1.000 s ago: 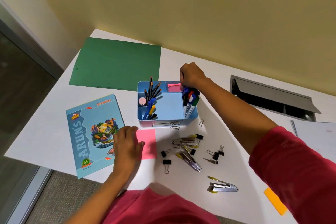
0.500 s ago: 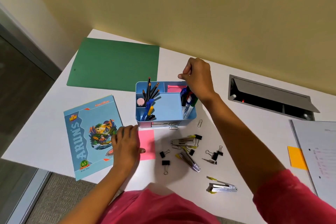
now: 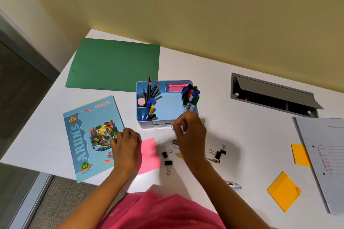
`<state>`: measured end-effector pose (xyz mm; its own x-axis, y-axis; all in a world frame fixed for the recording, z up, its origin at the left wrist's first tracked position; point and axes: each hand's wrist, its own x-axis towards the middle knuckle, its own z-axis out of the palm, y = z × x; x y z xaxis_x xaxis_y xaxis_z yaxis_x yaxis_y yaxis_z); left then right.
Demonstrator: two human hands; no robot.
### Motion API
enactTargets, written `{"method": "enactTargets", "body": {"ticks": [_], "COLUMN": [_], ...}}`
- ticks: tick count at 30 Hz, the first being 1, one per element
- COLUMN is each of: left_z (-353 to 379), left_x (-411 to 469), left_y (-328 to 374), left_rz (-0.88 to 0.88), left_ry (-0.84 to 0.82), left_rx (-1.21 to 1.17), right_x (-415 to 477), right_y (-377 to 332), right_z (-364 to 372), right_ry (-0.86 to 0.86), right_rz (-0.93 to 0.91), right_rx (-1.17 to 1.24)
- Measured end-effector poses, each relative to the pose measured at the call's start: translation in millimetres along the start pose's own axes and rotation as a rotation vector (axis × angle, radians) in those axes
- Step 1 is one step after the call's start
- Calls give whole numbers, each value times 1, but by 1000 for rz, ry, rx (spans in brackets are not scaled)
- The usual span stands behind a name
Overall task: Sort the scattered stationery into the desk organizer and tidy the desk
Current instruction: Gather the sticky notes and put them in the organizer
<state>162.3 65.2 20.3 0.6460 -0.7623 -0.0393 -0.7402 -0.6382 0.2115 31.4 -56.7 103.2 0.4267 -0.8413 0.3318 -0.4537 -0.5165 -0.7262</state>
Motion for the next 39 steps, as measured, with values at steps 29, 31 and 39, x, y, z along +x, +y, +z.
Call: {"method": "enactTargets", "body": {"ticks": [29, 31, 39], "left_z": [-51, -65, -68], "left_x": [-13, -6, 23], "left_y": [25, 28, 42], "left_rz": [21, 105, -96], "left_ry": [75, 180, 280], "left_rx": [-475, -507, -645], "right_x": [-21, 1, 118], "right_y": [13, -5, -24], "right_z": [38, 14, -48], "right_ry": [-392, -280, -28], "right_rz": [-493, -506, -235], "right_rx": [-281, -209, -135]}}
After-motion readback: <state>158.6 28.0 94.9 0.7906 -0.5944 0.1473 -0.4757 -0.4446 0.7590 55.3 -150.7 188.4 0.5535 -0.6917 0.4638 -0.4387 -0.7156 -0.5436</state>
